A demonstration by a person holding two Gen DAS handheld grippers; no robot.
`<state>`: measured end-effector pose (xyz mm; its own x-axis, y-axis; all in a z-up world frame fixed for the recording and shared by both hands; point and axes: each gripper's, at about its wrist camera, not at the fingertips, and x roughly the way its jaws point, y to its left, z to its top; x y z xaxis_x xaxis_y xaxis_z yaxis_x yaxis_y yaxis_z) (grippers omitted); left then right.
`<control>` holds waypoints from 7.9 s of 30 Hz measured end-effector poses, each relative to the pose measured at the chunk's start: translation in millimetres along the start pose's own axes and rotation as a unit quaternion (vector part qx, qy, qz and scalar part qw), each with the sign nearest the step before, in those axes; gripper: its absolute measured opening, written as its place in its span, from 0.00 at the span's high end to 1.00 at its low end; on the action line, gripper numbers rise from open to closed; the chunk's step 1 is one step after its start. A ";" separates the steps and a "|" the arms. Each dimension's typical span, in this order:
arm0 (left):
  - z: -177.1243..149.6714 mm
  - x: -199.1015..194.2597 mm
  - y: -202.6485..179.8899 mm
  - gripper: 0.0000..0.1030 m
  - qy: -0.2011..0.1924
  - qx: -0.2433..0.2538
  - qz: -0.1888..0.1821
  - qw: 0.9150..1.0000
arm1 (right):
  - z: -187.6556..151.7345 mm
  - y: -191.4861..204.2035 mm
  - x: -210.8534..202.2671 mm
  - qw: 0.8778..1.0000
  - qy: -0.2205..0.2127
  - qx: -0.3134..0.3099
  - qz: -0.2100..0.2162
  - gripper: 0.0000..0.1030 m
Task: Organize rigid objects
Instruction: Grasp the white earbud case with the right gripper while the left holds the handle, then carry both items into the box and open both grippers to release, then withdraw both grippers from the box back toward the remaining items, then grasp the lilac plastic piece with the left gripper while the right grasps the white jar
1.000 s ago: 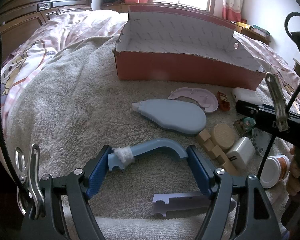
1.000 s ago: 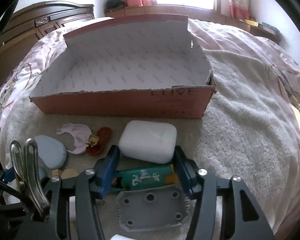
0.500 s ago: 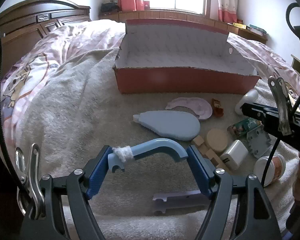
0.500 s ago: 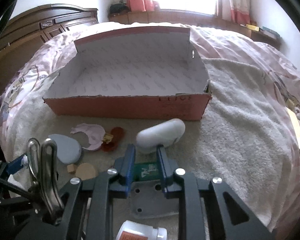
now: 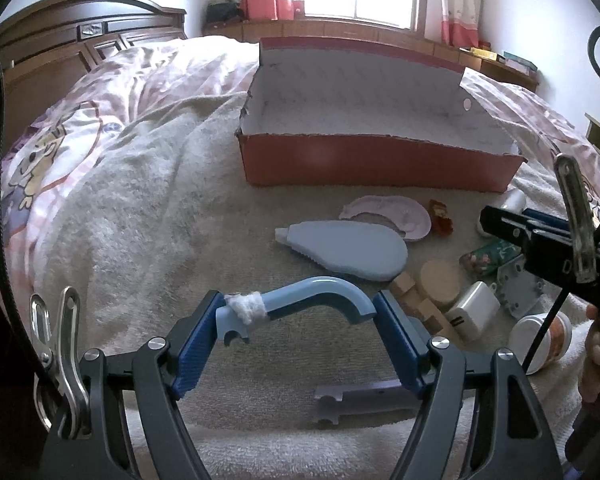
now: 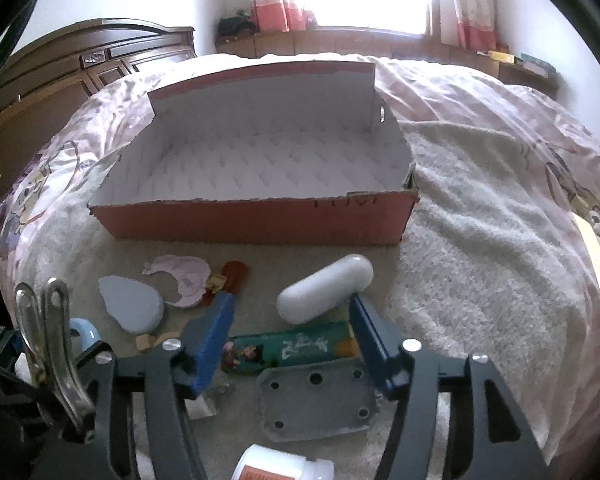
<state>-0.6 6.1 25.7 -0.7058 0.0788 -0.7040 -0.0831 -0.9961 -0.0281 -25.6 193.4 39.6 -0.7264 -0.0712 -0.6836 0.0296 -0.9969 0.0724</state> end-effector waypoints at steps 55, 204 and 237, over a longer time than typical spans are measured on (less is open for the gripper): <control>104.9 12.9 -15.8 0.25 -0.030 0.039 -0.048 0.998 | 56.8 -16.0 -1.6 0.998 -0.030 0.021 0.060 0.39; -16.2 -30.4 -24.1 0.24 0.085 0.049 -0.092 0.991 | -76.2 -17.6 -37.1 0.991 0.101 0.068 0.056 0.20; -25.0 -5.4 -35.0 0.24 0.134 0.032 -0.104 0.985 | -80.3 -17.5 -34.6 0.991 0.096 0.070 0.059 0.18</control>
<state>23.7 39.6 12.8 -0.4584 0.2596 -0.8500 -0.2573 -0.9542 -0.1527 54.2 210.7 3.7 -0.5785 -0.2052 -0.7895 0.0013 -0.9681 0.2506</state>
